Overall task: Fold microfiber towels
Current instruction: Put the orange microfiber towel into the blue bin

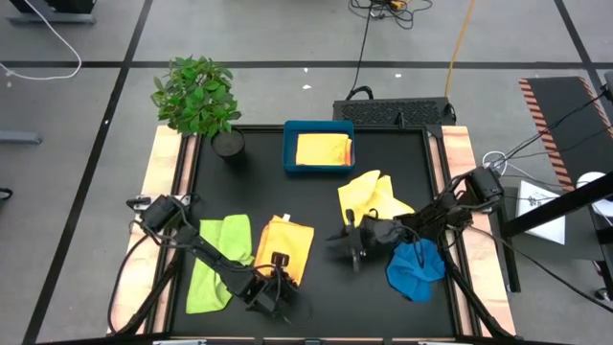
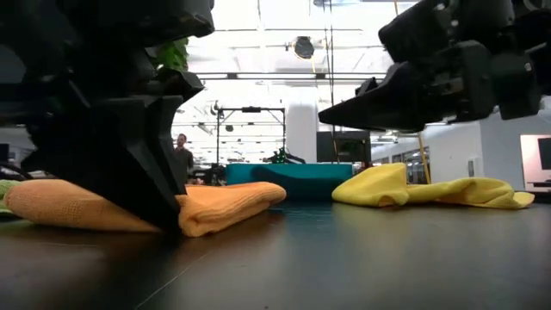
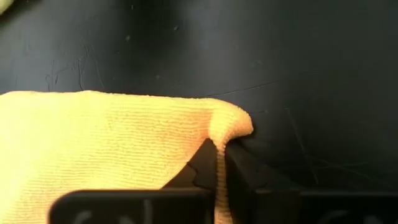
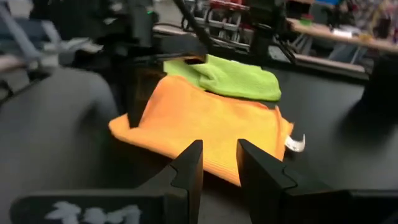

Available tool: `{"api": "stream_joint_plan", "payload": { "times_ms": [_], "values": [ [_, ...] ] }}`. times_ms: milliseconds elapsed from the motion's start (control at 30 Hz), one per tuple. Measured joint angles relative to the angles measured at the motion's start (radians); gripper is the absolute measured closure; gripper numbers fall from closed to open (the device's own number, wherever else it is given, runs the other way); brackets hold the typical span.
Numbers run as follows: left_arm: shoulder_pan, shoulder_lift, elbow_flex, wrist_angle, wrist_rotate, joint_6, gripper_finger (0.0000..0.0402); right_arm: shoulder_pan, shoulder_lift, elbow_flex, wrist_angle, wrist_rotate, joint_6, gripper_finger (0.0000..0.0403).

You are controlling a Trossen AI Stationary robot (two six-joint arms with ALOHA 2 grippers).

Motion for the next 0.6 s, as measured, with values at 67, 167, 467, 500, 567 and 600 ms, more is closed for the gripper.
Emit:
{"api": "stream_joint_plan", "payload": {
  "times_ms": [67, 167, 467, 500, 567, 600],
  "values": [
    [0.016, -0.013, -0.003, 0.023, 0.002, 0.002, 0.0391, 0.013, 0.000, 0.008, -0.007, 0.000, -0.056, 0.0312],
    [0.044, -0.046, -0.004, 0.024, 0.006, -0.014, 0.0392, 0.025, 0.000, 0.025, -0.004, -0.001, -0.116, 0.0306],
    [0.077, -0.201, -0.003, -0.034, 0.028, -0.039, 0.0397, 0.039, 0.010, 0.093, -0.119, 0.000, -0.254, 0.0197],
    [0.079, -0.219, -0.003, -0.034, 0.028, -0.039, 0.0397, 0.039, 0.019, 0.101, -0.121, 0.000, -0.262, 0.0180],
    [0.079, -0.251, -0.003, -0.035, 0.028, -0.039, 0.0397, 0.037, 0.051, 0.131, -0.121, 0.001, -0.285, 0.0150],
    [0.079, -0.266, -0.003, -0.035, 0.027, -0.036, 0.0398, 0.037, 0.073, 0.148, -0.119, 0.002, -0.299, 0.0137]
  ]
}}
